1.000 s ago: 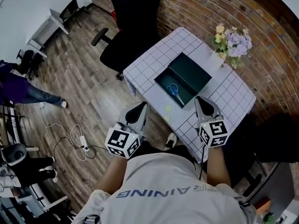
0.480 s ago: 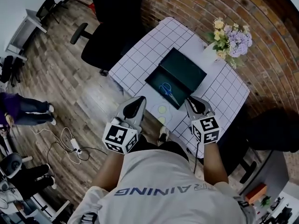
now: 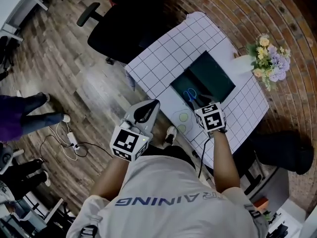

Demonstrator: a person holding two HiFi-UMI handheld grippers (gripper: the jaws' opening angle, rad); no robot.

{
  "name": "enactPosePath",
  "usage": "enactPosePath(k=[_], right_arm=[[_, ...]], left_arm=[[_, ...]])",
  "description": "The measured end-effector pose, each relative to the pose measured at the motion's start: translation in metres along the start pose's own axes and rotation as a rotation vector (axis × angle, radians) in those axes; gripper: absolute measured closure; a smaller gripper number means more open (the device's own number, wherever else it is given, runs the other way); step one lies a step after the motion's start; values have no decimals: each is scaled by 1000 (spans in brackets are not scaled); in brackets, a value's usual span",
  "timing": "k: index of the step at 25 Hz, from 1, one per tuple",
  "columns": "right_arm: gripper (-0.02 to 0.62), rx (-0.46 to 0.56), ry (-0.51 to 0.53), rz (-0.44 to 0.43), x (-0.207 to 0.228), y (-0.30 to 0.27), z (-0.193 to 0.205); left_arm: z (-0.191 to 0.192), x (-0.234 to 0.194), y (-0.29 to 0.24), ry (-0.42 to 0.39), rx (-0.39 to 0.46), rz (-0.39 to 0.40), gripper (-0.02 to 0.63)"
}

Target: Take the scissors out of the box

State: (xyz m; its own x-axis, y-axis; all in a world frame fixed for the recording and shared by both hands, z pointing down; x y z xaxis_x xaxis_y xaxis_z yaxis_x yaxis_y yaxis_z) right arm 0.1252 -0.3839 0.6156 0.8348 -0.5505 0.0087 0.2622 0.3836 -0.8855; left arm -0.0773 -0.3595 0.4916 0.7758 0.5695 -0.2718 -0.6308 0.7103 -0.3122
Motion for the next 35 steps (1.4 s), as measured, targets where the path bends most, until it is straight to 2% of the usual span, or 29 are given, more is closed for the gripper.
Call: enactPosePath(k=[4,7,13,19,22,23,27,35], right_arm=[[468,-140,18,-17,5,-42,9],[465,-209,34,-30,9,-68,11],[457,-261,34,-24,17,-91,12],[453,-277,83,-24,11,-105,12],[459,-247,68,-28,12,-106,15],[498,-237,61,-28,12,-106,14],[500,-176,48,0,12,-88,10],[502,148,-23,28,8,-3,-14]], left_arm=[[5,-13,1,25,-7,-17,603],[8,-23,2,45,-8,-41,603],[17,-30,5,67,-31,-63,603],[18,-31,19,61,-37,-108,603],[16,-28,23,60,-36,-111,603],[15,-27,24,58,-34,-110,603],[7,-19,25,34,-26,-95,603],[-14,-1,15,-12,26,-67,603]])
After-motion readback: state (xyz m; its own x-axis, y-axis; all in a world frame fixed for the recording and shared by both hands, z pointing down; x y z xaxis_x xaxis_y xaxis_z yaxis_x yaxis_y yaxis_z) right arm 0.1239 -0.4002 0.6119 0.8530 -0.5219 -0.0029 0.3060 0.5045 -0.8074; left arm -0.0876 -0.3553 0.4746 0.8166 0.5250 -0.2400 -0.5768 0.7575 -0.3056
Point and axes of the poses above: the fingertips, and each gripper's own axes: y backward along the fingers, x to its right, z out of its underside, the point moved 3 cm from there along y, backward along the fingers, and after that the axes turned 2 degrees about -z, right-handed, at the moved point
